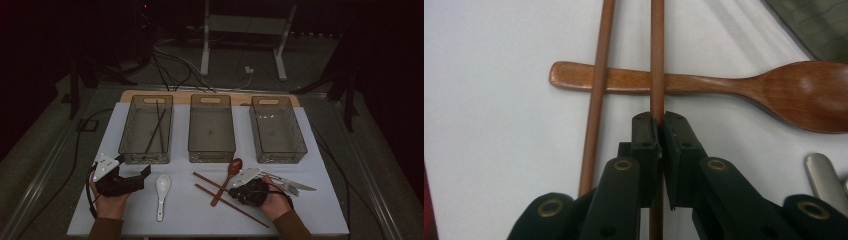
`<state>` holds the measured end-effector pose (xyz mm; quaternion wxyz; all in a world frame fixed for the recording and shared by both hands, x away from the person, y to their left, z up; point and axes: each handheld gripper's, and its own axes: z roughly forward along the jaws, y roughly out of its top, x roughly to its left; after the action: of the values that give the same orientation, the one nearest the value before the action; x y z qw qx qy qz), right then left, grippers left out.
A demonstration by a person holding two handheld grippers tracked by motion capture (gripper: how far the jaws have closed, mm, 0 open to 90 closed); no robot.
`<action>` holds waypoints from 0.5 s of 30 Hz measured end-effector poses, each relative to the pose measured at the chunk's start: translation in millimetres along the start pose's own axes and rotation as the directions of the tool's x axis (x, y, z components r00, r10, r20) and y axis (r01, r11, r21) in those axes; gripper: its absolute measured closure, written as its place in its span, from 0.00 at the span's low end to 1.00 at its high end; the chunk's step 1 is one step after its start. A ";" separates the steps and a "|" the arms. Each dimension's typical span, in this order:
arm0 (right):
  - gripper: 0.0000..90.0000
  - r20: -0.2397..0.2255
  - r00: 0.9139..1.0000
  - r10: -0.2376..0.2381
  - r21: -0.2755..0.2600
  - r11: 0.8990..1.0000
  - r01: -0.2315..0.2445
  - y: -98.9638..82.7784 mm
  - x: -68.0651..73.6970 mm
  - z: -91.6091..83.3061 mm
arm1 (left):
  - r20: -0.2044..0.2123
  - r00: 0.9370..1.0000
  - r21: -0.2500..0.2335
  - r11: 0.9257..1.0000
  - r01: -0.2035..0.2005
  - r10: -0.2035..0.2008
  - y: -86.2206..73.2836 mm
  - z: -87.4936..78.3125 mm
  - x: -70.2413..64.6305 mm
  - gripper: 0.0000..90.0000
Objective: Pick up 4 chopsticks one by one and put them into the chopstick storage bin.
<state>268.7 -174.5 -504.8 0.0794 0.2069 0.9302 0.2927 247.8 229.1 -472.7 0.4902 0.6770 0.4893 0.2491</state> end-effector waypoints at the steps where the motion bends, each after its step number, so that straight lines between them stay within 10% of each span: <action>1: 0.94 0.002 1.000 0.002 -0.002 1.000 -0.002 0.0 -0.2 -0.7 | 0.001 1.000 0.000 1.000 -0.001 0.001 0.2 0.0 -0.2 0.01; 15: 0.94 0.056 0.996 0.071 -0.099 0.993 -0.065 10.8 -5.1 -16.7 | 0.026 1.000 -0.009 1.000 0.016 -0.015 6.6 5.6 -12.0 0.01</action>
<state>272.5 -177.2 -484.7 0.1072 0.2429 0.9045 0.3337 250.4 215.5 -467.2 0.5015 0.6741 0.4869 0.2388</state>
